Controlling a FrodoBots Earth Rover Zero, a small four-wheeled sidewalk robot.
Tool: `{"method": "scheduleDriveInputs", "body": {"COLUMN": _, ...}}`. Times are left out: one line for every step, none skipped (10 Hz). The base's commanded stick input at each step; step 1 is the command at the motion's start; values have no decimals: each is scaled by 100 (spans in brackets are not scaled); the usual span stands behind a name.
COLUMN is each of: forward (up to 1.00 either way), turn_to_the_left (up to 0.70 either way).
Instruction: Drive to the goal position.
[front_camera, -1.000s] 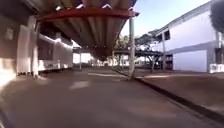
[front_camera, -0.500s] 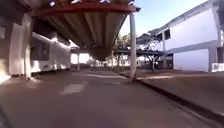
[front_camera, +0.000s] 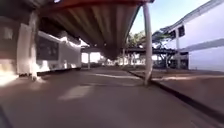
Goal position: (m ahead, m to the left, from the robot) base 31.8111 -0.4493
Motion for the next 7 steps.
{"method": "scheduleDriveInputs", "body": {"forward": 85, "turn_to_the_left": 0}}
{"method": "scheduleDriveInputs", "body": {"forward": 85, "turn_to_the_left": 0}}
{"method": "scheduleDriveInputs", "body": {"forward": 85, "turn_to_the_left": 0}}
{"method": "scheduleDriveInputs", "body": {"forward": 85, "turn_to_the_left": 0}}
{"method": "scheduleDriveInputs", "body": {"forward": 85, "turn_to_the_left": 0}}
{"method": "scheduleDriveInputs", "body": {"forward": 85, "turn_to_the_left": 0}}
{"method": "scheduleDriveInputs", "body": {"forward": 85, "turn_to_the_left": 0}}
